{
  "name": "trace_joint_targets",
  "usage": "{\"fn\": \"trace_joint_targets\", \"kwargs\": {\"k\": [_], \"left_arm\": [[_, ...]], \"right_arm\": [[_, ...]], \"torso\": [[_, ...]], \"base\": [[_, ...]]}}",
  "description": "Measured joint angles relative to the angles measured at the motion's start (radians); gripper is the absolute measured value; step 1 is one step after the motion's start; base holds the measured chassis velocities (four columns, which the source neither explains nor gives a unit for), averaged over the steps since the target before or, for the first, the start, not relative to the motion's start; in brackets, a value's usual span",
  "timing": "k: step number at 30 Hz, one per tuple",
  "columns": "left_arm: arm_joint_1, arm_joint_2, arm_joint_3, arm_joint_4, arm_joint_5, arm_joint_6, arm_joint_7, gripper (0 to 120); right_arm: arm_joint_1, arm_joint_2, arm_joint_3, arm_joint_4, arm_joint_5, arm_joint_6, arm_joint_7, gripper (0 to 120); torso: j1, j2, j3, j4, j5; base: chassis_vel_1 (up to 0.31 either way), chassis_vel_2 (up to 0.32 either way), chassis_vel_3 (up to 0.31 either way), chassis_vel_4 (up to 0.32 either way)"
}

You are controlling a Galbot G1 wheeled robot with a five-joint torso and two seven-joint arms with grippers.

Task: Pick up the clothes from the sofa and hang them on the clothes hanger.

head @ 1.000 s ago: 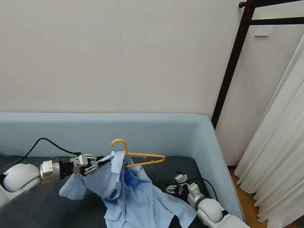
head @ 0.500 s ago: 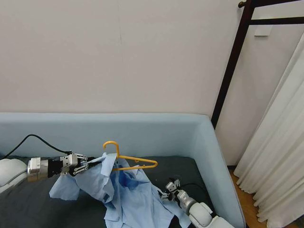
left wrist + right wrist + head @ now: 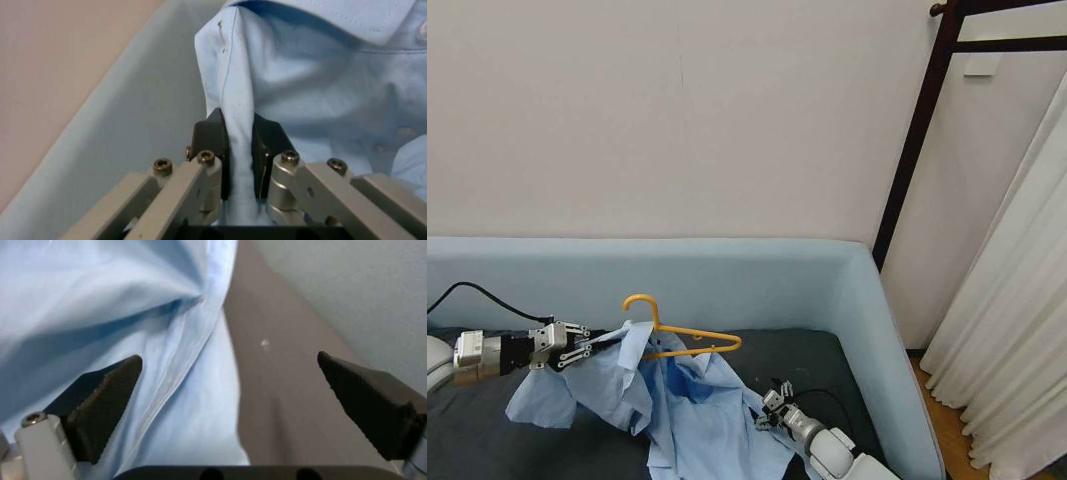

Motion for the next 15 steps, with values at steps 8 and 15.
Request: {"fn": "trace_joint_targets", "kwargs": {"k": [8, 15], "left_arm": [[0.002, -0.01, 0.0, -0.008, -0.001, 0.003, -0.005, 7], [0.014, -0.015, 0.003, -0.015, 0.0, 0.01, -0.013, 7]], "right_arm": [[0.009, 0.026, 0.001, -0.032, -0.063, 0.011, 0.014, 100], [0.012, 0.047, 0.002, -0.061, -0.105, 0.021, 0.021, 75]], "torso": [[0.0, 0.0, 0.0, 0.0003, 0.0], [0.0, 0.0, 0.0, 0.0003, 0.0001]], "base": [[0.0, 0.0, 0.0, 0.0], [0.0, 0.0, 0.0, 0.0]]}}
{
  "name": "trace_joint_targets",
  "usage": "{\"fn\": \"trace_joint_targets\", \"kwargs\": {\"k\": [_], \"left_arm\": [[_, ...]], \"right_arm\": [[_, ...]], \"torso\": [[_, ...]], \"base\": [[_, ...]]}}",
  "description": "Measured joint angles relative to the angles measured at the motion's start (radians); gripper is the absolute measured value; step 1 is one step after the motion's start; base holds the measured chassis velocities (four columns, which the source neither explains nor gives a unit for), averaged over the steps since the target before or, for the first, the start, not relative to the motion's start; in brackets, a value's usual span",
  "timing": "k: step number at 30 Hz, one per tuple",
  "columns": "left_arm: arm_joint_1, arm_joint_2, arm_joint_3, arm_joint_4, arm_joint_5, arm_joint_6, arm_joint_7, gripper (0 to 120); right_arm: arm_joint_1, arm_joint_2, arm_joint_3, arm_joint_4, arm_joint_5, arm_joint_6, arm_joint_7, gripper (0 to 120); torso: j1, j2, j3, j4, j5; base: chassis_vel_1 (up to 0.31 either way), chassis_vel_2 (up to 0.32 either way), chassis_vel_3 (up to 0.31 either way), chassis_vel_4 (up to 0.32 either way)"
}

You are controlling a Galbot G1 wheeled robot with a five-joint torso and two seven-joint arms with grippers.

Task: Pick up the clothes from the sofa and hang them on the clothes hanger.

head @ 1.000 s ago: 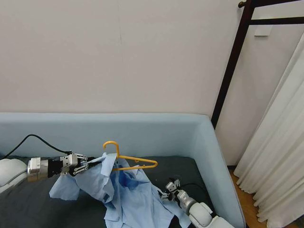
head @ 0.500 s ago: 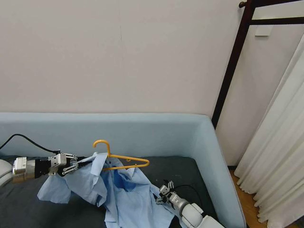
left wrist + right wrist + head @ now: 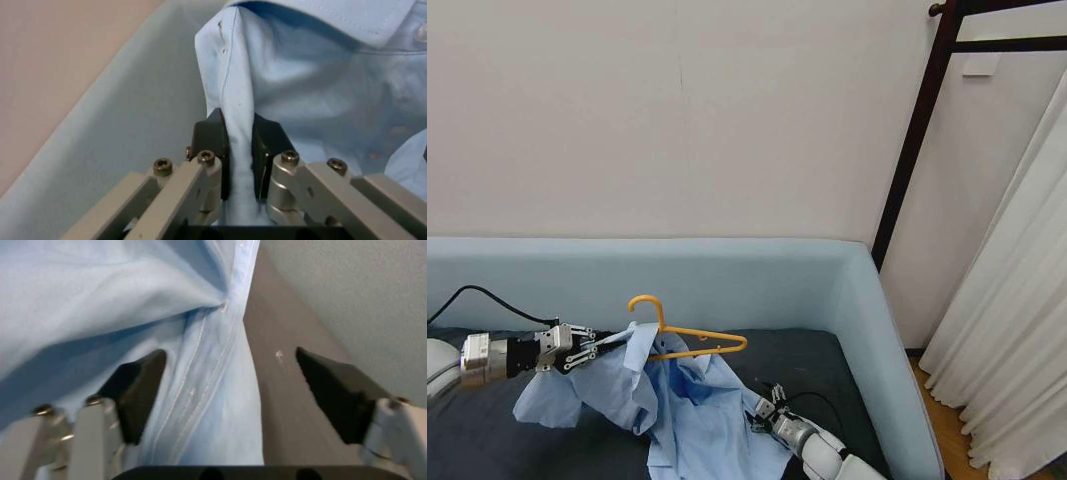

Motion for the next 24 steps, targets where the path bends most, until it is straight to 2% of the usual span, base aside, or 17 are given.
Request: {"fn": "trace_joint_targets", "kwargs": {"k": [1, 2, 6, 7, 10, 11, 14, 15, 18, 21, 24], "left_arm": [[0.0, 0.0, 0.0, 0.0, 0.0, 0.001, -0.001, 7], [0.0, 0.0, 0.0, 0.0, 0.0, 0.001, -0.001, 7], [0.0, -0.001, 0.001, 0.002, 0.0, 0.002, -0.002, 7], [0.0, -0.001, 0.001, 0.002, 0.0, 0.002, -0.002, 7], [0.0, -0.004, 0.001, 0.003, 0.001, 0.004, -0.002, 7], [0.0, -0.004, 0.001, 0.003, 0.001, 0.004, -0.002, 7], [-0.001, -0.008, 0.003, 0.006, 0.001, 0.007, -0.002, 7], [-0.001, -0.008, 0.003, 0.006, 0.001, 0.007, -0.002, 7], [-0.001, -0.011, 0.004, 0.009, 0.002, 0.008, -0.003, 7], [0.0, -0.011, 0.004, 0.012, 0.003, 0.008, -0.002, 7], [0.0, -0.017, 0.004, 0.016, 0.008, 0.008, -0.001, 7]], "right_arm": [[0.002, 0.005, 0.001, -0.007, 0.0, 0.0, 0.002, 68], [0.002, 0.005, 0.001, -0.007, 0.0, 0.0, 0.002, 68], [0.007, 0.011, 0.003, -0.019, 0.0, 0.0, 0.004, 52], [0.007, 0.011, 0.003, -0.019, 0.0, 0.0, 0.004, 52], [0.008, 0.011, 0.0, -0.019, -0.002, 0.001, 0.004, 36], [0.008, 0.011, 0.0, -0.019, -0.002, 0.001, 0.004, 36], [0.007, 0.013, -0.003, -0.023, -0.009, 0.005, 0.004, 22], [0.007, 0.013, -0.003, -0.023, -0.009, 0.005, 0.004, 22], [0.005, 0.015, -0.004, -0.026, -0.012, 0.011, 0.006, 7], [0.004, 0.015, -0.003, -0.026, -0.012, 0.014, 0.013, 0], [0.004, 0.013, 0.005, -0.017, 0.002, 0.017, 0.024, 0]], "torso": [[0.0, 0.0, 0.0, 0.0, 0.0], [0.0, 0.0, 0.0, 0.0, 0.0], [0.0, 0.0, 0.0, 0.0, 0.0], [0.0, 0.0, 0.0, 0.0, 0.0], [0.0, 0.0, 0.0, 0.0, 0.0001], [0.0, 0.0, 0.0, 0.0, 0.0001], [0.0, 0.0, 0.0, 0.0, 0.0], [0.0, 0.0, 0.0, 0.0, 0.0], [0.0, 0.0, 0.0, 0.0, 0.0], [0.0, 0.0, 0.0, 0.0, 0.0001], [0.0, 0.0, 0.0, 0.0, 0.0001]], "base": [[0.0, 0.0, 0.0, 0.0], [0.0, 0.0, 0.0, 0.0], [0.0, 0.0, 0.0, 0.0], [0.0, 0.0, 0.0, 0.0], [0.0, 0.0, 0.0, 0.0], [0.0, 0.0, 0.0, 0.0], [0.0, 0.0, 0.0, 0.0], [0.0, 0.0, 0.0, 0.0], [0.0, 0.0, 0.0, 0.0], [0.0, 0.0, 0.0, 0.0], [0.0, 0.0, 0.0, 0.0]]}}
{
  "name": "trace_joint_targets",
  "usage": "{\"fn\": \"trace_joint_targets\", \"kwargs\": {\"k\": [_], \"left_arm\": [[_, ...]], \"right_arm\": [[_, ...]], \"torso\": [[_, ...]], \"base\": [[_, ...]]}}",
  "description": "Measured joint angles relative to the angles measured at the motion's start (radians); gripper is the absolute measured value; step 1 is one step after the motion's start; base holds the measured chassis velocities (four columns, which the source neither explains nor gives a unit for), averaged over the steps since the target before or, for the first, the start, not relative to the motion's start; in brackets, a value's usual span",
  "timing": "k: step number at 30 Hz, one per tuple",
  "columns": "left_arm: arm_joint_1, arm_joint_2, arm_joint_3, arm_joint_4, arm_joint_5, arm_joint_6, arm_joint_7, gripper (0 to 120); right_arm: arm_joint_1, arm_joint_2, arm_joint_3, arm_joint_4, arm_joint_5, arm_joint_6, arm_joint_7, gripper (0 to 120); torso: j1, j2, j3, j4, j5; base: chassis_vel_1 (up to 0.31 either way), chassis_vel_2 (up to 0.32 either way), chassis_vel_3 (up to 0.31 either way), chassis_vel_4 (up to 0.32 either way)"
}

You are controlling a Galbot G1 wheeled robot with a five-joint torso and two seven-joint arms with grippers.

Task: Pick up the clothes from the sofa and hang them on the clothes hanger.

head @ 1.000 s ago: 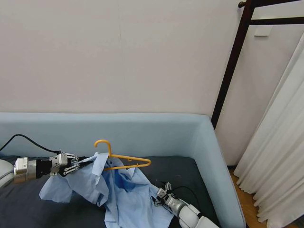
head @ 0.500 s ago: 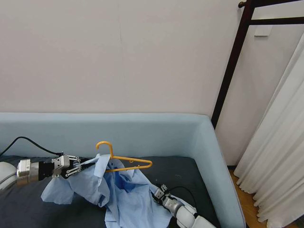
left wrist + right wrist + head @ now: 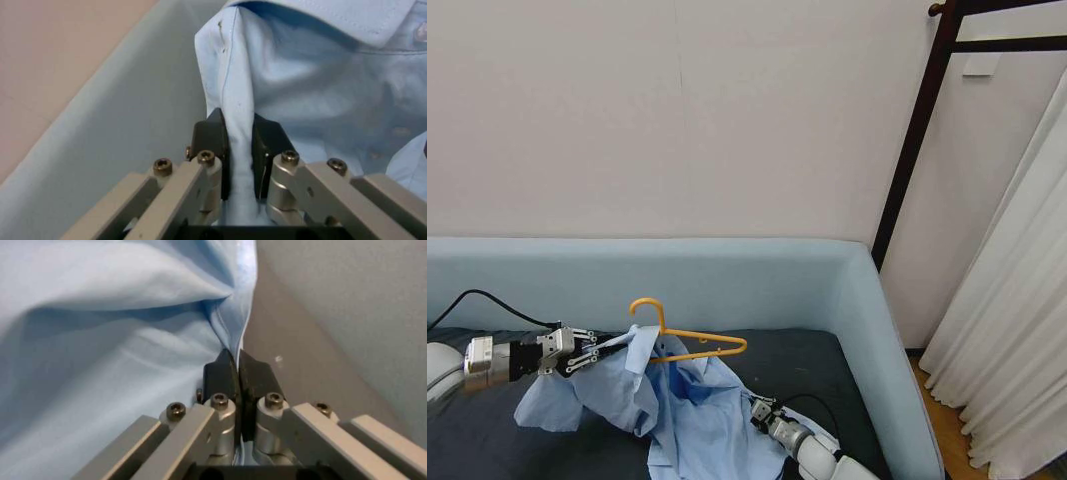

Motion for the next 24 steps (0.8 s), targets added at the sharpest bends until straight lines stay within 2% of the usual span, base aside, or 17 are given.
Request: {"fn": "trace_joint_targets", "kwargs": {"k": [6, 10, 11, 15, 16, 20, 24], "left_arm": [[-0.001, -0.002, -0.003, 0.006, 0.009, -0.007, 0.01, 7], [-0.019, -0.024, -0.003, 0.045, 0.018, -0.017, 0.034, 7], [-0.019, -0.024, -0.003, 0.045, 0.018, -0.017, 0.034, 7], [-0.033, -0.046, -0.002, 0.081, 0.029, -0.023, 0.053, 7], [-0.033, -0.046, -0.002, 0.081, 0.029, -0.023, 0.053, 7], [-0.041, -0.069, -0.001, 0.106, 0.054, -0.027, 0.062, 7], [-0.054, -0.082, 0.005, 0.123, 0.078, -0.027, 0.073, 7]], "right_arm": [[0.001, -0.017, 0.021, 0.05, 0.088, -0.016, 0.013, 0], [0.014, -0.121, 0.012, 0.234, 0.262, -0.104, 0.026, 0], [0.014, -0.121, 0.012, 0.234, 0.262, -0.104, 0.026, 0], [0.031, -0.231, 0.04, 0.393, 0.386, -0.18, 0.045, 0], [0.031, -0.231, 0.04, 0.393, 0.386, -0.18, 0.045, 0], [0.042, -0.322, 0.072, 0.53, 0.452, -0.232, 0.063, 0], [0.051, -0.379, 0.105, 0.623, 0.495, -0.264, 0.076, 0]], "torso": [[0.0, 0.0, 0.0, 0.0002, 0.0004], [0.0, 0.0, 0.0, 0.0, 0.0002], [0.0, 0.0, 0.0, 0.0, 0.0002], [0.0, 0.0, 0.0, -0.0001, 0.0002], [0.0, 0.0, 0.0, -0.0001, 0.0002], [0.0, 0.0, 0.0, -0.0001, 0.0002], [0.0, 0.0, 0.0, 0.0, 0.0001]], "base": [[0.0, 0.0, 0.0, 0.0], [0.0, 0.0, 0.0, 0.0], [0.0, 0.0, 0.0, 0.0], [0.0, 0.0, 0.0, 0.0], [0.0, 0.0, 0.0, 0.0], [0.0, 0.0, 0.0, 0.0], [0.0, 0.0, 0.0, 0.0]]}}
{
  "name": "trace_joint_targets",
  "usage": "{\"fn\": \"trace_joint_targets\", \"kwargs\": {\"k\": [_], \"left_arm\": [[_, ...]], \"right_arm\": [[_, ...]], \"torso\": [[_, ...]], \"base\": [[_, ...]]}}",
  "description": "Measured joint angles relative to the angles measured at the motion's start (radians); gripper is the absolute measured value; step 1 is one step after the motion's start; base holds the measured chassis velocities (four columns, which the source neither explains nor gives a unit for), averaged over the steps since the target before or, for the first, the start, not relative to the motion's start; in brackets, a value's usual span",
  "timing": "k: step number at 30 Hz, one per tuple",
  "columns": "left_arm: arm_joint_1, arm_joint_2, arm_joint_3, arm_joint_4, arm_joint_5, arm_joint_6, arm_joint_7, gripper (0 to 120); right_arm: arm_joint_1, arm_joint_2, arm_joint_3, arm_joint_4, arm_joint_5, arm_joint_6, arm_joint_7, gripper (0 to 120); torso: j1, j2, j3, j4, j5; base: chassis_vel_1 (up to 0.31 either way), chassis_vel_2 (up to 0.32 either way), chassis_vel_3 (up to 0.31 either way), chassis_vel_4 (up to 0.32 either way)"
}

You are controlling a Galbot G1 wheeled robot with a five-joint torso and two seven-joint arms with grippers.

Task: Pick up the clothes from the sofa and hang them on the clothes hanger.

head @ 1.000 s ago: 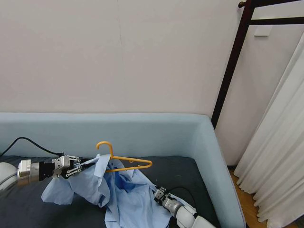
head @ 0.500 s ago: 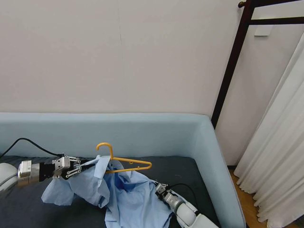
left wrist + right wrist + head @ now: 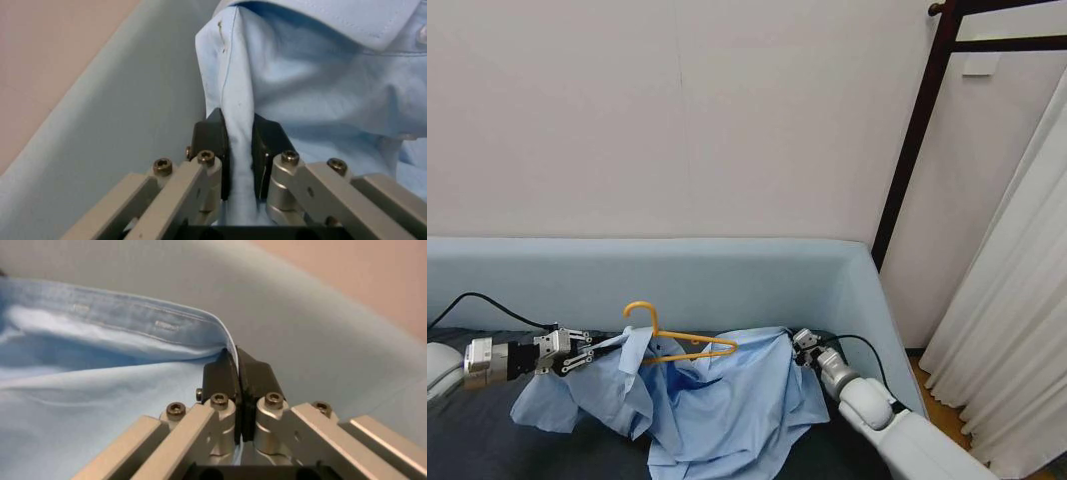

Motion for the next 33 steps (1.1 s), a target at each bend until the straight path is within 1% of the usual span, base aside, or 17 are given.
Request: {"fn": "trace_joint_targets", "kwargs": {"k": [2, 3, 6, 7, 12, 13, 17, 19, 22, 25, 26, 30, 31, 33], "left_arm": [[-0.012, -0.005, 0.01, 0.01, 0.015, 0.001, 0.004, 7], [-0.012, -0.005, 0.01, 0.01, 0.015, 0.001, 0.004, 7], [-0.023, -0.012, 0.016, 0.023, 0.037, 0.004, 0.004, 7], [-0.023, -0.012, 0.016, 0.023, 0.037, 0.004, 0.004, 7], [-0.032, -0.023, 0.017, 0.04, 0.059, 0.028, 0.003, 7], [-0.032, -0.023, 0.017, 0.04, 0.059, 0.028, 0.003, 7], [-0.035, -0.033, 0.02, 0.053, 0.112, 0.039, -0.026, 7], [-0.036, -0.036, 0.021, 0.054, 0.124, 0.042, -0.031, 7], [-0.045, -0.051, 0.028, 0.059, 0.173, 0.047, -0.047, 7], [-0.06, -0.07, 0.044, 0.052, 0.22, 0.064, -0.084, 7], [-0.06, -0.07, 0.044, 0.052, 0.22, 0.064, -0.084, 7], [-0.069, -0.087, 0.059, -0.003, 0.24, 0.132, -0.197, 7], [-0.069, -0.087, 0.059, -0.003, 0.24, 0.132, -0.197, 7], [-0.082, -0.095, 0.071, -0.021, 0.242, 0.166, -0.243, 7]], "right_arm": [[0.008, -0.035, 0.015, 0.059, 0.031, -0.023, 0.009, 0], [0.008, -0.035, 0.015, 0.059, 0.031, -0.023, 0.009, 0], [0.017, -0.088, 0.033, 0.158, 0.077, -0.063, 0.026, 0], [0.017, -0.088, 0.033, 0.158, 0.077, -0.063, 0.026, 0], [0.007, -0.161, 0.066, 0.305, 0.114, -0.098, 0.045, 0], [0.007, -0.161, 0.066, 0.305, 0.114, -0.098, 0.045, 0], [-0.001, -0.211, 0.094, 0.414, 0.177, -0.131, 0.065, 0], [-0.002, -0.22, 0.097, 0.429, 0.18, -0.133, 0.067, 0], [0.002, -0.246, 0.103, 0.484, 0.199, -0.147, 0.076, 0], [0.007, -0.269, 0.118, 0.542, 0.238, -0.169, 0.09, 0], [0.007, -0.269, 0.118, 0.542, 0.238, -0.169, 0.09, 0], [-0.01, -0.306, 0.147, 0.649, 0.302, -0.178, 0.097, 0], [-0.01, -0.306, 0.147, 0.649, 0.302, -0.178, 0.097, 0], [-0.005, -0.312, 0.147, 0.696, 0.324, -0.178, 0.098, 0]], "torso": [[0.0, 0.0, 0.0, -0.0001, 0.0001], [0.0, 0.0, 0.0, -0.0001, 0.0001], [0.0, 0.0, 0.0, 0.0, 0.0], [0.0, 0.0, 0.0, 0.0, 0.0], [0.0, 0.0, 0.0, -0.0001, 0.0001], [0.0, 0.0, 0.0, -0.0001, 0.0001], [0.0, 0.0, 0.0, 0.0, -0.0001], [0.0, 0.0, 0.0, 0.0, -0.0001], [0.0, 0.0, 0.0, 0.0, -0.0001], [0.0, 0.0, 0.0, 0.0002, -0.0001], [0.0, 0.0, 0.0, 0.0002, -0.0001], [0.0, 0.0, 0.0, -0.0004, 0.0], [0.0, 0.0, 0.0, -0.0004, 0.0], [0.0, 0.0, 0.0, -0.0001, 0.0001]], "base": [[0.0, 0.0, 0.0, 0.0], [0.0, 0.0, 0.0, 0.0], [0.0, 0.0, 0.0, 0.0], [0.0, 0.0, 0.0, 0.0], [0.0, 0.0, 0.0, 0.0], [0.0, 0.0, 0.0, 0.0], [0.0, 0.0, 0.0, 0.0], [0.0, 0.0, 0.0, 0.0], [0.0, 0.0, 0.0, 0.0], [0.0, 0.0, 0.0, 0.0], [0.0, 0.0, 0.0, 0.0], [0.0, 0.0, 0.0, 0.0], [0.0, 0.0, 0.0, 0.0], [0.0, 0.0, 0.0, 0.0]]}}
